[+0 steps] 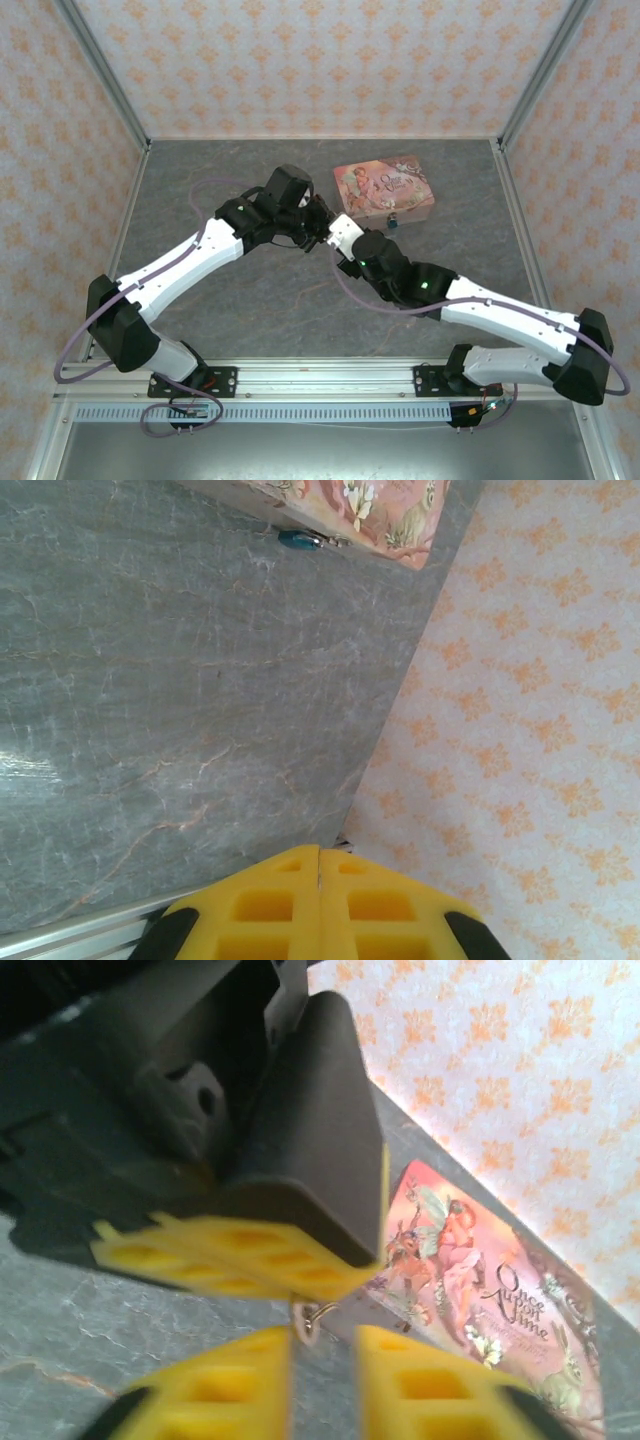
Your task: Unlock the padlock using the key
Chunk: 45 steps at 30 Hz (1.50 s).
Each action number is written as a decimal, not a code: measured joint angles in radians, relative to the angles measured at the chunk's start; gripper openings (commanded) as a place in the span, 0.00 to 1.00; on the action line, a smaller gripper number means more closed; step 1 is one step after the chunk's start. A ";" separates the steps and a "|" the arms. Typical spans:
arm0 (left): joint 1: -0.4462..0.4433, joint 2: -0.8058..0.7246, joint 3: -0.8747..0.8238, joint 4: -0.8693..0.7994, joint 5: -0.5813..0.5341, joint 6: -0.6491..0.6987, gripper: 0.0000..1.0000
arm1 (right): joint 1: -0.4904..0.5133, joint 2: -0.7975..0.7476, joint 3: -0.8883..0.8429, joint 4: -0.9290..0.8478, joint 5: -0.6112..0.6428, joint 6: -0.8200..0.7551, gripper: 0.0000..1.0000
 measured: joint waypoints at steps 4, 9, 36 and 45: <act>0.003 0.003 0.000 0.011 -0.027 0.061 0.00 | -0.051 -0.102 -0.019 -0.023 -0.118 0.090 0.57; 0.003 -0.003 0.000 0.061 -0.067 0.198 0.00 | -0.240 -0.229 -0.070 -0.011 -0.423 0.255 0.67; 0.003 -0.242 -0.203 0.709 0.104 0.587 0.00 | -0.557 -0.142 -0.207 0.883 -1.295 1.054 0.53; 0.003 -0.254 -0.203 0.729 0.166 0.623 0.00 | -0.557 -0.109 -0.186 0.905 -1.294 1.084 0.41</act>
